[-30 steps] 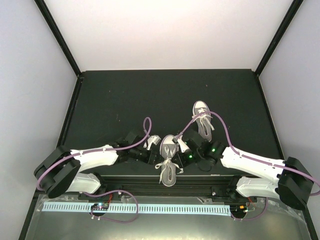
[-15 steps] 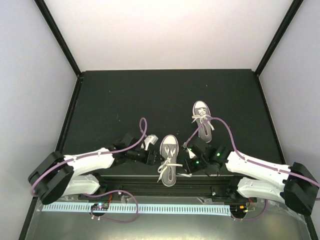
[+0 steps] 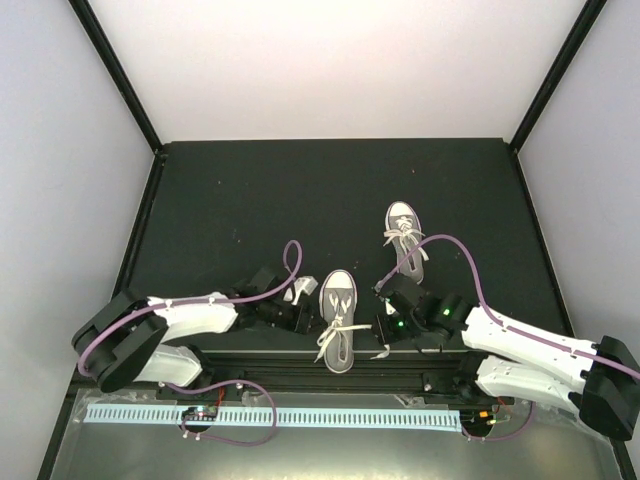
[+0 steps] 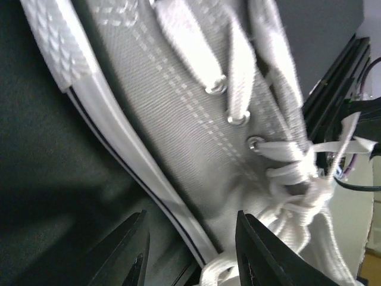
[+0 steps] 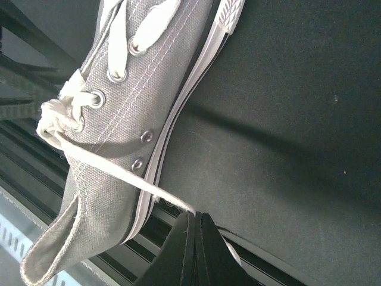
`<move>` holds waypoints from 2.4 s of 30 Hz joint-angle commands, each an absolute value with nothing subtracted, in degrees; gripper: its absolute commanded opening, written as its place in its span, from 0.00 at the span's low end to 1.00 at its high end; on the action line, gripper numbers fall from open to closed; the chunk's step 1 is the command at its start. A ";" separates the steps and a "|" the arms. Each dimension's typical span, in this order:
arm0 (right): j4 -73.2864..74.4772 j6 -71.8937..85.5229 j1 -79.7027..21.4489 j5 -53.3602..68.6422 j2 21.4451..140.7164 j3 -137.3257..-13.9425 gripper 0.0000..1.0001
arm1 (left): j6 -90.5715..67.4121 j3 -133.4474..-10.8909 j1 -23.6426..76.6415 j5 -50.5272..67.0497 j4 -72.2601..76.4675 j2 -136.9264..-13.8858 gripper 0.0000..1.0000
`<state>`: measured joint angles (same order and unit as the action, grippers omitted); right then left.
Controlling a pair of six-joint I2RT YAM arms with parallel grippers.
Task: Tie the shoes
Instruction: Cross the shoelace with the shoelace.
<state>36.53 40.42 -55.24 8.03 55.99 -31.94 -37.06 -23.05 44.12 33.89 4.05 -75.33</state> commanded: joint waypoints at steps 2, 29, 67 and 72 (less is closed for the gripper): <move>37.11 41.40 -54.92 6.36 56.08 -32.41 0.02 | -37.30 -24.55 44.88 34.79 5.06 -78.76 0.42; 26.12 30.85 -55.75 25.20 61.36 -34.87 0.02 | -40.16 -24.61 50.71 31.11 3.74 -64.98 0.36; 22.32 32.35 -56.96 22.06 65.83 -35.24 0.02 | -47.59 -21.52 49.75 26.24 9.05 -72.08 0.30; 22.40 32.43 -56.96 22.07 65.74 -35.16 0.02 | -48.03 -21.23 49.75 25.60 9.37 -71.06 0.30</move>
<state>23.29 32.05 -56.60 22.81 65.69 -33.95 -47.37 -20.60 49.95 25.30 7.44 -71.99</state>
